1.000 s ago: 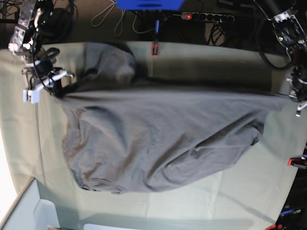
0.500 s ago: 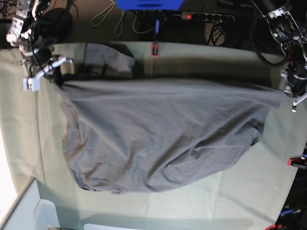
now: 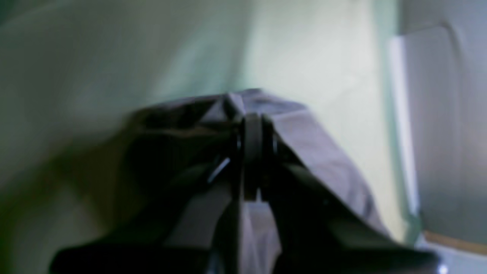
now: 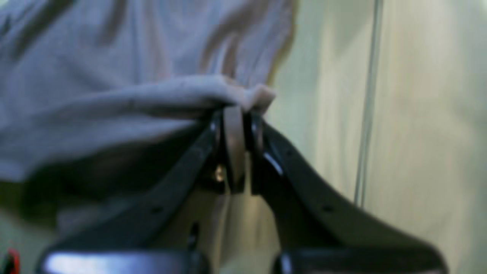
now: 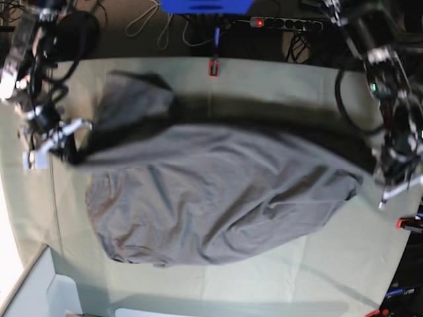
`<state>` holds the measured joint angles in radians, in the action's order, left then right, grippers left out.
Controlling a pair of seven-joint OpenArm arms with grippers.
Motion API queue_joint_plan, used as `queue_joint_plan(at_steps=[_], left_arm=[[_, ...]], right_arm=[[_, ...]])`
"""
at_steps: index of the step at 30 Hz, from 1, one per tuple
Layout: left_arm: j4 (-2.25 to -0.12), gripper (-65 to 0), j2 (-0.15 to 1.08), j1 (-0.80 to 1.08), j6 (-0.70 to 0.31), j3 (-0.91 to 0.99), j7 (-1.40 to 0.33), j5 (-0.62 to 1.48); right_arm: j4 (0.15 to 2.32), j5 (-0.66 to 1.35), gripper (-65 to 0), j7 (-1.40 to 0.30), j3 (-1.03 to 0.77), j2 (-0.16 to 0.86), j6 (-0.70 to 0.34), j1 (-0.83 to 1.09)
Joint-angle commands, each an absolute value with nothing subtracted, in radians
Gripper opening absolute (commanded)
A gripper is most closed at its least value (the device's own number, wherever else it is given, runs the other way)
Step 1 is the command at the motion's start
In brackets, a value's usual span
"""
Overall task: Layout the t-shirt on the table in an organized manner, then fold the t-shirt properly
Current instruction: 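Pull the grasped shirt edge with the right gripper away from the left gripper, then lift the shirt with both grippers and lay it flat across the table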
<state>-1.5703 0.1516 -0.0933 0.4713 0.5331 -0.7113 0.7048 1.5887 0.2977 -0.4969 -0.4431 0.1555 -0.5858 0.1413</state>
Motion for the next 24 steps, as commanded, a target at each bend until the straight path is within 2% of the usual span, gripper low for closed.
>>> queue_joint_plan(at_steps=[1, 13, 20, 24], left_arm=[[-1.555, -65.0, 0.182, -0.157, 0.469, 0.506, -0.7, 0.707], [-1.219, -65.0, 0.217, -0.802, 0.469, 0.26, -0.694, 0.707], [-1.04, -65.0, 0.225, -1.141, 0.469, 0.084, -0.492, 0.707], [-0.977, -65.0, 0.225, -1.283, 0.469, 0.021, -0.437, 0.707]], right_arm=[[1.583, 0.312, -65.0, -0.47, -0.443, 0.177, -0.599, 0.084], [1.231, 0.312, -65.0, -0.47, -0.318, 0.371, -0.596, -0.625], [1.072, 0.312, -65.0, -0.469, -0.285, 0.432, -0.595, -1.007], [1.053, 0.312, -65.0, -0.47, -0.285, 0.453, -0.593, -1.138]])
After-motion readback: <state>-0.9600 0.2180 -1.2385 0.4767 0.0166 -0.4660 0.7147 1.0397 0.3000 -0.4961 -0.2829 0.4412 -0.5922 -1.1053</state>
